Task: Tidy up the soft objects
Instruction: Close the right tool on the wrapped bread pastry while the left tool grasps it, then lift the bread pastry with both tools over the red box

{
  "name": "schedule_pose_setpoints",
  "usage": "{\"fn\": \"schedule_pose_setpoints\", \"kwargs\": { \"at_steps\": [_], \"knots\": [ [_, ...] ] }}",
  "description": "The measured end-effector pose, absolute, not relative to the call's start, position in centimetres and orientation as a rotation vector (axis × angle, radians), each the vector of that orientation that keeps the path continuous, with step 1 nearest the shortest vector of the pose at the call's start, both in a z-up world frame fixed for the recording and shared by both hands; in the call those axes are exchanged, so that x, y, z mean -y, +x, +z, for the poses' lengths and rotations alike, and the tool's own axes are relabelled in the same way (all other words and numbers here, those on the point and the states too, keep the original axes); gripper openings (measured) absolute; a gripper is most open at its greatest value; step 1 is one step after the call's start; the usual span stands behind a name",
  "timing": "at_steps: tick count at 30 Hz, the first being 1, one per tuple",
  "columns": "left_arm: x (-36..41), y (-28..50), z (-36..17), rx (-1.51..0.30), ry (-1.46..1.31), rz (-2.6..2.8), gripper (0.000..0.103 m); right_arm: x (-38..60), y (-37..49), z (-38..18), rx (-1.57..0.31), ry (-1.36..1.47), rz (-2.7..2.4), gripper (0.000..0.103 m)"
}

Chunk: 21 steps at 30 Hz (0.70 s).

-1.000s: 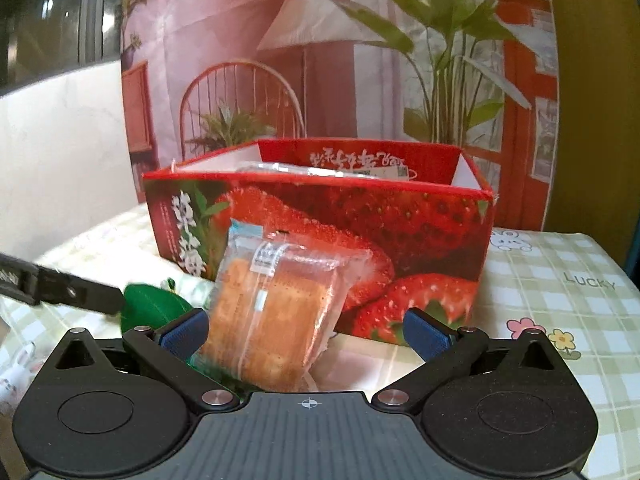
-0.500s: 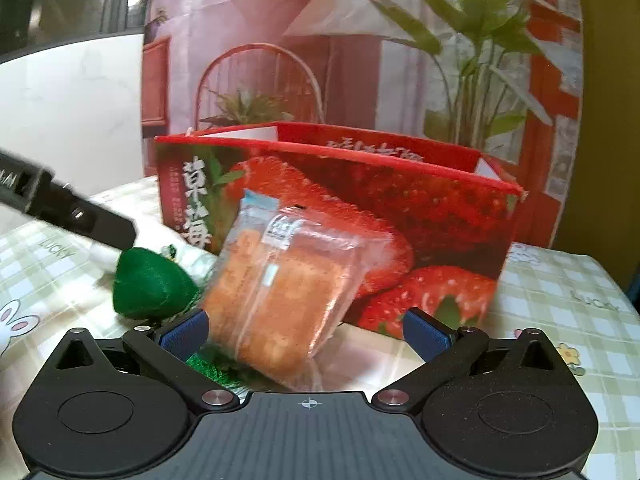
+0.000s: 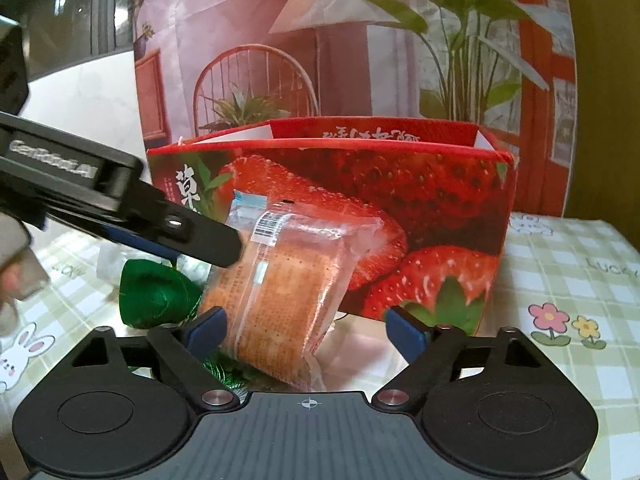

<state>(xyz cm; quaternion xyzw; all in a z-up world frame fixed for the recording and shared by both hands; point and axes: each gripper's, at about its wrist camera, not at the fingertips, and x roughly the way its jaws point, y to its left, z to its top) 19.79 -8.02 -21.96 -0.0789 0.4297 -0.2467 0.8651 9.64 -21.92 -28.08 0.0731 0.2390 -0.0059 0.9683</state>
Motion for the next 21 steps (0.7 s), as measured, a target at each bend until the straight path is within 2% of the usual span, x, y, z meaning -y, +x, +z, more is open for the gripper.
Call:
{"fn": "schedule_pose_setpoints", "kwargs": {
  "at_steps": [4,8,13,21],
  "knots": [
    [8.52,20.23,-22.63,-0.927,-0.167,-0.546,0.049,22.46,9.62,-28.15,-0.481,0.180,0.002,0.063],
    [8.86,20.29,-22.75,-0.937,-0.165,-0.558,0.045,22.76,9.57,-28.18,-0.475,0.207,0.040,0.051],
    [8.90,20.14,-22.70,-0.934,-0.157,-0.557,0.045,22.82,9.40,-28.15,-0.467,0.214,0.057,0.046],
    [8.65,19.64,-21.98,-0.925,-0.155,-0.581,0.045,23.01,8.94,-27.96,-0.441,0.229,0.064,0.043]
  ]
}}
